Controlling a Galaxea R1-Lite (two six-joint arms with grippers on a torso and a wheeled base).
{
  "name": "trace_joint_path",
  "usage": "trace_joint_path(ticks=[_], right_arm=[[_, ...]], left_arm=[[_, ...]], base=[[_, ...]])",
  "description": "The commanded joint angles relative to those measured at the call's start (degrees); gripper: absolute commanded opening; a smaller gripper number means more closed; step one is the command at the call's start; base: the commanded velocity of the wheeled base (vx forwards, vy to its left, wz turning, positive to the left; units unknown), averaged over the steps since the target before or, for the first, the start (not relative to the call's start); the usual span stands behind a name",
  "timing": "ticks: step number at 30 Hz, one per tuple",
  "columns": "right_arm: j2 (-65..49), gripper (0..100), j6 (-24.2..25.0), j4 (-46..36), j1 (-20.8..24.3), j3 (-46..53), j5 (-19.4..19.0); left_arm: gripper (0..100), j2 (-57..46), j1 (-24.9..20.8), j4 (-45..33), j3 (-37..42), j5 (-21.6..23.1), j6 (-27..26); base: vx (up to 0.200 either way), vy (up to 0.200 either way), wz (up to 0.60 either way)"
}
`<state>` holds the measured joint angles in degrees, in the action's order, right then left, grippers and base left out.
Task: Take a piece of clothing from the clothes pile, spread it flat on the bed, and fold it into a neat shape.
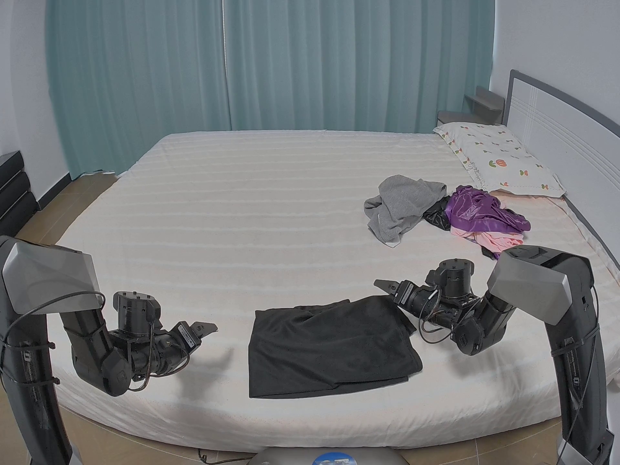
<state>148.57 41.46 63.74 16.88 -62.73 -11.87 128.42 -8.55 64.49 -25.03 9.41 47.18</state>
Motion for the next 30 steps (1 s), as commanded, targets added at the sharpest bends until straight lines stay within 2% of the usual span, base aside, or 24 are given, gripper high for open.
trace_joint_path(ticks=[1,3,4,6,10,19,30], right_arm=[[0.41,100,-0.06,-0.11,-0.01,-0.28,-0.52],[0.41,100,-0.06,-0.29,-0.01,-0.46,-0.96],[0.41,0,-0.15,-0.73,-0.01,-0.64,-1.66],[0.41,0,-0.06,-1.34,-0.10,-0.72,-2.98],[0.32,0,-0.06,-2.22,-0.10,-0.81,-3.24],[-0.12,0,0.11,-1.34,-1.24,-1.08,-0.61],[0.06,0,0.29,-2.22,-2.29,-1.16,0.89]], left_arm=[[100,0.08,0.02,0.02,-0.02,-0.01,0.02],[100,0.08,-0.07,0.02,-0.02,-0.01,0.02],[100,0.08,-0.07,0.02,-0.02,-0.01,0.02],[100,0.08,-0.07,0.02,-0.02,-0.01,0.02],[100,0.08,-0.07,0.02,-0.02,-0.01,0.02],[100,0.08,-0.07,0.02,-0.02,-0.01,0.02],[100,0.26,-0.07,0.02,-0.02,-0.09,0.02]], base=[[0.000,0.000,0.00],[0.000,0.000,0.00],[0.000,0.000,0.00],[0.000,0.000,0.00],[0.000,0.000,0.00],[0.000,0.000,0.00],[0.000,0.000,0.00]])
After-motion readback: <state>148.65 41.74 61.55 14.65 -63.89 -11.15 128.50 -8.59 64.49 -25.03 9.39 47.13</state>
